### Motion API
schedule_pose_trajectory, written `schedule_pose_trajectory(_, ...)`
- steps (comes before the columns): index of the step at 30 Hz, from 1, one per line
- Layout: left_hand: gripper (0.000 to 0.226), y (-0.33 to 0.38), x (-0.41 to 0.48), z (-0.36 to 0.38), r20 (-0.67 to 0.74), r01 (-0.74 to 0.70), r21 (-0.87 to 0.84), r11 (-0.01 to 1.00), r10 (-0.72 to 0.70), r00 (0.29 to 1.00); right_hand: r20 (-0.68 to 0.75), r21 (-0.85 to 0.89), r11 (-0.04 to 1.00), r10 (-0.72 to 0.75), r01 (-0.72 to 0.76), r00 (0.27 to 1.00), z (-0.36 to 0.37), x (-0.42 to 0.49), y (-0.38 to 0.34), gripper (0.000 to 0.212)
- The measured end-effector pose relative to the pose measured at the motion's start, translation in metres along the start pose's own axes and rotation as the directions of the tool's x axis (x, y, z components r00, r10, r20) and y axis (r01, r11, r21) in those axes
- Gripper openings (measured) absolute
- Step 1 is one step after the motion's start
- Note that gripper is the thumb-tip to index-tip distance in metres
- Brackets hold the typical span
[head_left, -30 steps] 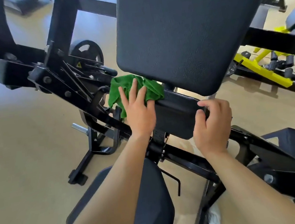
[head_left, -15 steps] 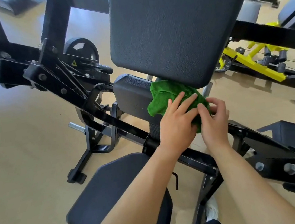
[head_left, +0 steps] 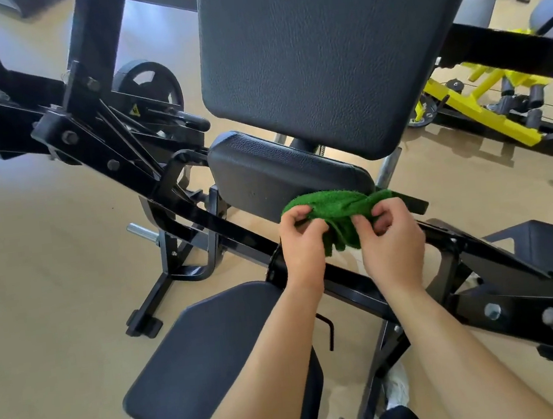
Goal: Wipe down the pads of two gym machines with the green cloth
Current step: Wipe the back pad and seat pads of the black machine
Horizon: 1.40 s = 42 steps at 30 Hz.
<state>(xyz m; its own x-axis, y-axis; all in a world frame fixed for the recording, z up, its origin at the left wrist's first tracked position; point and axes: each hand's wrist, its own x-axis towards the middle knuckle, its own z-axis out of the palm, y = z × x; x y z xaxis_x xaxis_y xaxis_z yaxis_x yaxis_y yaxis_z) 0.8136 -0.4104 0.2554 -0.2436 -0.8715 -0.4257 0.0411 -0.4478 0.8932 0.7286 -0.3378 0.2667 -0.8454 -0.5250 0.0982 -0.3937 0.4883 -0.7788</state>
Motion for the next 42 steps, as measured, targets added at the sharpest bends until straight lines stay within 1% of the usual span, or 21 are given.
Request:
schedule_pose_trajectory(1,0.029,-0.001,0.0,0.001,0.013,0.067,-0.101,0.993,-0.066,0.998,0.02,0.07,0.994,0.076,-0.078,0.997,0.004,-0.005,-0.001,0.019)
schedule_pose_trajectory(2,0.03,-0.001,0.0,0.003,0.005,0.096,-0.155,0.983,-0.096,0.995,0.053,0.19,0.962,0.189,-0.196,0.98,0.009,-0.009,-0.003,0.017)
schedule_pose_trajectory(3,0.033,-0.001,-0.002,0.006,-0.022,0.094,-0.161,0.982,-0.099,0.995,0.116,0.353,0.873,0.315,-0.336,0.942,0.012,-0.013,-0.007,0.015)
schedule_pose_trajectory(4,0.034,0.0,-0.003,0.01,-0.062,0.076,-0.136,0.988,-0.085,0.994,0.209,0.503,0.726,0.425,-0.47,0.881,0.014,-0.016,-0.01,0.014)
schedule_pose_trajectory(5,0.033,0.001,-0.003,0.013,-0.108,0.039,-0.087,0.995,-0.048,0.993,0.303,0.612,0.563,0.482,-0.556,0.822,0.015,-0.019,-0.013,0.014)
schedule_pose_trajectory(6,0.031,0.003,-0.003,0.015,-0.143,-0.005,-0.038,0.999,0.0,0.99,0.377,0.67,0.437,0.497,-0.6,0.782,0.016,-0.022,-0.015,0.014)
schedule_pose_trajectory(7,0.03,0.003,-0.001,0.014,-0.163,-0.04,0.007,0.999,0.041,0.986,0.432,0.694,0.352,0.494,-0.628,0.755,0.016,-0.024,-0.017,0.017)
schedule_pose_trajectory(10,0.022,0.011,0.012,0.003,-0.22,-0.108,0.074,0.991,0.122,0.968,0.594,0.674,0.198,0.428,-0.712,0.681,0.021,-0.024,-0.035,0.018)
schedule_pose_trajectory(12,0.019,0.02,0.028,-0.01,-0.292,-0.099,0.071,0.993,0.116,0.95,0.637,0.643,0.171,0.424,-0.747,0.644,0.032,-0.018,-0.056,0.013)
schedule_pose_trajectory(14,0.016,0.031,0.038,-0.02,-0.288,-0.089,0.055,0.995,0.101,0.952,0.618,0.646,0.145,0.477,-0.749,0.625,0.045,-0.014,-0.074,0.012)
schedule_pose_trajectory(16,0.013,0.035,0.035,-0.025,-0.257,-0.116,0.054,0.992,0.126,0.958,0.569,0.679,0.159,0.504,-0.717,0.65,0.048,-0.016,-0.079,0.014)
schedule_pose_trajectory(19,0.014,0.034,0.018,-0.018,-0.163,-0.196,-0.032,0.98,0.188,0.968,0.489,0.748,0.18,0.5,-0.638,0.715,0.035,-0.024,-0.069,0.015)
schedule_pose_trajectory(21,0.011,0.025,0.013,-0.008,-0.157,-0.219,0.031,0.975,0.221,0.963,0.457,0.762,0.181,0.529,-0.621,0.715,0.032,-0.025,-0.056,0.013)
schedule_pose_trajectory(23,0.005,0.01,0.015,-0.001,-0.227,-0.2,0.122,0.972,0.224,0.948,0.459,0.731,0.195,0.569,-0.654,0.683,0.038,-0.026,-0.044,0.011)
schedule_pose_trajectory(25,0.004,-0.005,0.022,-0.002,-0.291,-0.122,0.173,0.977,0.169,0.942,0.485,0.68,0.191,0.607,-0.708,0.629,0.049,-0.028,-0.034,0.01)
schedule_pose_trajectory(29,0.011,-0.028,0.041,-0.015,-0.346,0.133,0.098,0.986,-0.092,0.934,0.518,0.6,0.123,0.692,-0.79,0.502,0.068,-0.031,-0.029,0.019)
schedule_pose_trajectory(31,0.015,-0.025,0.047,-0.02,-0.342,0.162,0.052,0.985,-0.134,0.93,0.538,0.579,0.113,0.691,-0.807,0.483,0.073,-0.025,-0.037,0.019)
schedule_pose_trajectory(35,0.014,0.02,0.064,-0.035,-0.389,-0.015,-0.04,0.999,-0.002,0.921,0.612,0.585,0.072,0.613,-0.808,0.499,0.083,-0.006,-0.074,0.015)
schedule_pose_trajectory(37,0.011,0.048,0.07,-0.041,-0.374,-0.109,-0.106,0.988,0.062,0.925,0.629,0.621,0.045,0.567,-0.782,0.532,0.088,-0.001,-0.096,0.015)
schedule_pose_trajectory(39,0.008,0.06,0.075,-0.045,-0.357,-0.167,-0.139,0.976,0.108,0.928,0.603,0.663,0.074,0.536,-0.745,0.59,0.1,-0.003,-0.104,0.017)
schedule_pose_trajectory(42,0.008,0.047,0.083,-0.05,-0.372,-0.183,-0.064,0.981,0.147,0.917,0.551,0.701,0.123,0.533,-0.703,0.642,0.121,-0.014,-0.094,0.011)
